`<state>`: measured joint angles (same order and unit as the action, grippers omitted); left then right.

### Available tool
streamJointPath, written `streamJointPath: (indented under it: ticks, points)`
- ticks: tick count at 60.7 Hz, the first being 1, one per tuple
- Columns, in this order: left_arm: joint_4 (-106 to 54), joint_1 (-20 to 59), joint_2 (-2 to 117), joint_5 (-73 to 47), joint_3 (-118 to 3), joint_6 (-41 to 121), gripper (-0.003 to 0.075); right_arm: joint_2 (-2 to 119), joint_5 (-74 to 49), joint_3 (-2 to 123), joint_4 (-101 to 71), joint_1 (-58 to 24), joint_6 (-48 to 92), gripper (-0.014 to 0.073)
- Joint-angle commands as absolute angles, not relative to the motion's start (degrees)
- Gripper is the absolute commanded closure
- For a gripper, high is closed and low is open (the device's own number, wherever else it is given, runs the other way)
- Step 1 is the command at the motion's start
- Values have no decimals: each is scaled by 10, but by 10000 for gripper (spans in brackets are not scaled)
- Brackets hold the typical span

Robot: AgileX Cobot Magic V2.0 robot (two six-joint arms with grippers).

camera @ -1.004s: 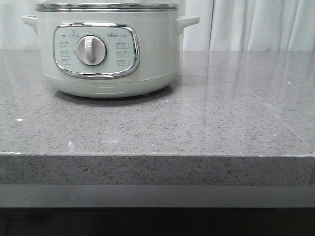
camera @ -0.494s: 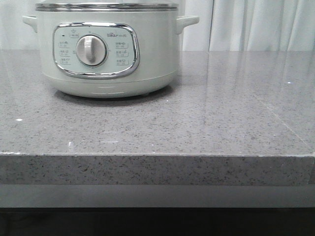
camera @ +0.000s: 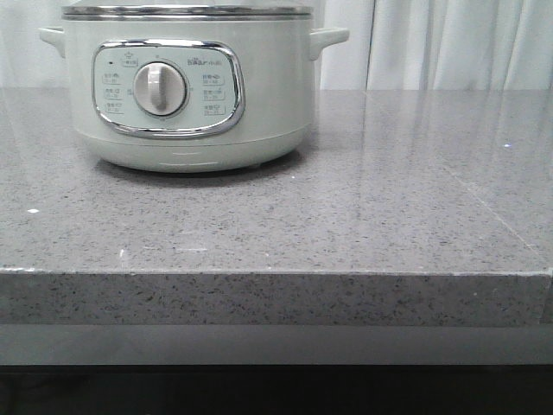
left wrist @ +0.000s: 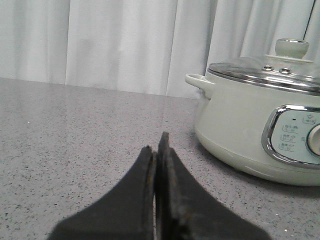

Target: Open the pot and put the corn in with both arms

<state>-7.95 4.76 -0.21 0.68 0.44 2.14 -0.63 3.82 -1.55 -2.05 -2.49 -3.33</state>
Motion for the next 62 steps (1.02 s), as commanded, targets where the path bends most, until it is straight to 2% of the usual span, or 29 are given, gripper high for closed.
streamJointPath:
  ticks: [1, 11, 62]
  points:
    - [-83, 46, -13, 54, 6, 21, 741, -19, 81, -16, -12, -17, -36, 661]
    - [-83, 46, -13, 54, 6, 21, 741, -19, 73, -16, -12, 12, -36, 661]
    - [-83, 46, -13, 54, 6, 21, 741, -19, 70, -16, -12, 13, -36, 661]
